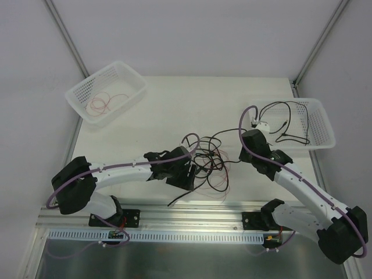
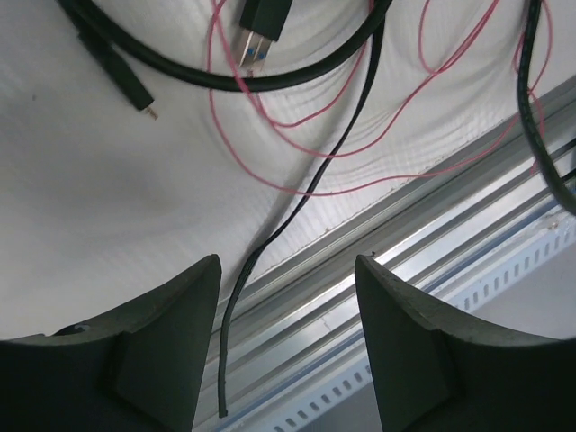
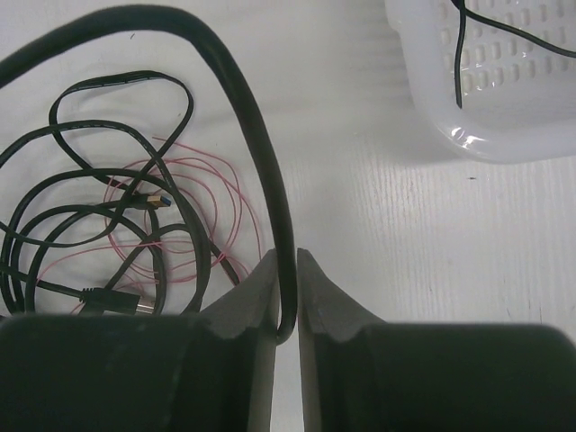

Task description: Untangle the cables

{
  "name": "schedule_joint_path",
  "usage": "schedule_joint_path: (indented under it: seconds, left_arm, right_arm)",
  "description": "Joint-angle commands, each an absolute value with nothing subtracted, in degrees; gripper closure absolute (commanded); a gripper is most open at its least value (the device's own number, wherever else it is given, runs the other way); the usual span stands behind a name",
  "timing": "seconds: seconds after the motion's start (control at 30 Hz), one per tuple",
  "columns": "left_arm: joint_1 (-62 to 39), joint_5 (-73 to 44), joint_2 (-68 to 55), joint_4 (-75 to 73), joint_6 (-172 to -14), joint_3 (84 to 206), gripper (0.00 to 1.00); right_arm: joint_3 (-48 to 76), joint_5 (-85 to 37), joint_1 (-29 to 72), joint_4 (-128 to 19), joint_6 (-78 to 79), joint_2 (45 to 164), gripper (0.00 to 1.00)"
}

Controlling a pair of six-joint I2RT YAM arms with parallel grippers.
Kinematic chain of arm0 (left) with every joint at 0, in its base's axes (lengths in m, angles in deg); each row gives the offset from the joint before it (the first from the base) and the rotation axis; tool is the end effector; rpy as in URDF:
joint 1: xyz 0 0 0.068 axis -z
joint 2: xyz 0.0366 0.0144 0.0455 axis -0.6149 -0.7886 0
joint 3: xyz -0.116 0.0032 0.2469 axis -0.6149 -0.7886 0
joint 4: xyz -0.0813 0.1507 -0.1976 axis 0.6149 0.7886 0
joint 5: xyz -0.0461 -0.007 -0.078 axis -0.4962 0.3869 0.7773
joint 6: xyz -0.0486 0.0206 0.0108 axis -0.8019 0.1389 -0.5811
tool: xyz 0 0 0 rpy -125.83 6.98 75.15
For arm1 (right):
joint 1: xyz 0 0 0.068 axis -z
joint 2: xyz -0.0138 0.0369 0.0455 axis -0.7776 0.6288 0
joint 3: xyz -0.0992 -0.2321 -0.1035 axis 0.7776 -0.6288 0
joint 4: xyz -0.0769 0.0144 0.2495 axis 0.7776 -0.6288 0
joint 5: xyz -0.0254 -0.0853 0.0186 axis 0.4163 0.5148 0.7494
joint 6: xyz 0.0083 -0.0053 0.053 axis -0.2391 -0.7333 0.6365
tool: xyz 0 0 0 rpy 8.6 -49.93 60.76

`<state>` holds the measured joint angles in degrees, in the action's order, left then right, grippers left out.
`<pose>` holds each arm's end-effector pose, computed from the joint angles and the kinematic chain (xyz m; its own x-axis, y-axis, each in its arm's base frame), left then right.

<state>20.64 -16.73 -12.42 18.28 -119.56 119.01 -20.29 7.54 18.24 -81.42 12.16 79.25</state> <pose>0.1441 -0.2427 0.1939 -0.8708 0.2451 -0.4261 0.4357 0.7861 -0.4384 0.1792 0.0987 0.2562 -0.6169 -0.0487 -0.7856 -0.0548 0.9983 -0.0188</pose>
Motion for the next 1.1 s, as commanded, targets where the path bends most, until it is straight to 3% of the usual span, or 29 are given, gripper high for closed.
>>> schedule_joint_path:
  seconds: [0.0,0.27,0.43,0.7,1.07]
  left_arm:
    - [20.9,-19.1,-7.4,26.2,-121.2,117.2,0.38]
    - [20.9,-24.6,-2.8,30.6,-124.4,114.1,0.38]
    - [20.9,-31.1,-4.7,29.6,-126.5,118.8,0.37]
    - [20.9,-36.1,-11.9,20.1,-130.8,127.9,0.45]
    - [20.2,-37.5,-26.4,19.0,-129.7,134.2,0.56]
  right_arm:
    - [-20.5,8.3,19.1,-79.2,13.1,78.6,0.84]
    - [-17.3,10.6,23.9,-76.4,15.9,84.1,0.84]
    - [-13.0,8.3,25.3,-78.3,14.4,86.2,0.81]
    - [-16.1,4.1,25.2,-76.2,14.3,85.0,0.82]
    - [-17.3,1.8,25.3,-74.7,14.0,83.9,0.82]
